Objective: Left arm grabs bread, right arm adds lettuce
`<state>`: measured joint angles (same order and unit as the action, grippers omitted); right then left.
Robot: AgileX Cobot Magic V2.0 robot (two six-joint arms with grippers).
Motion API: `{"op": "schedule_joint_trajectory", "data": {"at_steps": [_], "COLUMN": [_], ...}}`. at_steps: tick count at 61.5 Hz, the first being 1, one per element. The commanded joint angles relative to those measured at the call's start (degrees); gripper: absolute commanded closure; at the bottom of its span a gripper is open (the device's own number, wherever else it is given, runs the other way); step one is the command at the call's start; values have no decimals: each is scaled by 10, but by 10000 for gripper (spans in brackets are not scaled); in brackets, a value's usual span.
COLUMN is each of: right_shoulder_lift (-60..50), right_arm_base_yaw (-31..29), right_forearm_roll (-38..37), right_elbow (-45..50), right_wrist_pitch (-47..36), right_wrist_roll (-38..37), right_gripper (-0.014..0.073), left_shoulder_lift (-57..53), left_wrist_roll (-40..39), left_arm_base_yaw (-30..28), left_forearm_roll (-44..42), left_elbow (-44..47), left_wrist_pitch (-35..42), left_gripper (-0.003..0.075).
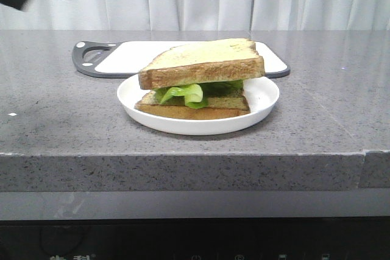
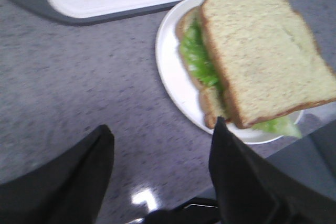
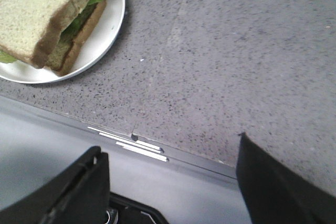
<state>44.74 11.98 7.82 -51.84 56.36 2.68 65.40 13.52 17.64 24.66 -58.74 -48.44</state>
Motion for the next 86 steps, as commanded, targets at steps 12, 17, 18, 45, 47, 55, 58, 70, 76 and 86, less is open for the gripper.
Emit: {"op": "schedule_joint_trajectory", "data": {"at_steps": [12,17,18,45,47,55,58,70,76,86], "right_shoulder_lift": [-93,-112,-117,-141,-141,-141,-141,-141,-141,-141], "right_arm_base_yaw": [-1,-1,-1,-1,-1,-1,-1,-1,-1,-1], "right_forearm_roll": [-15,-23,-26,-38,-38,-38,-38,-36,-36,-36], "right_elbow": [21,32,34,44,44,44,44,44,44,44], "right_wrist_pitch": [-20,-20,-19,-11,-11,-9,-9,-9,-5,-4], "right_wrist_roll": [-20,-20,-20,-20,-20,-20,-20,-20,-20,-20], "right_gripper": [63,63,63,134,172,370,449,668,705,712], "left_shoulder_lift": [-158,-196,-206,-316,-316,-315,-315,-315,-315,-315], "left_wrist_roll": [-185,-200,-200,-200,-200,-200,-200,-200,-200,-200], "left_arm_base_yaw": [0,0,0,0,0,0,0,0,0,0], "left_forearm_roll": [-211,-247,-250,-278,-278,-278,-278,-278,-278,-278], "left_elbow": [50,85,91,185,186,192,194,194,194,194], "left_wrist_pitch": [3,4,4,41,43,54,59,64,63,63], "left_gripper": [323,336,337,408,437,582,639,741,741,741]}}
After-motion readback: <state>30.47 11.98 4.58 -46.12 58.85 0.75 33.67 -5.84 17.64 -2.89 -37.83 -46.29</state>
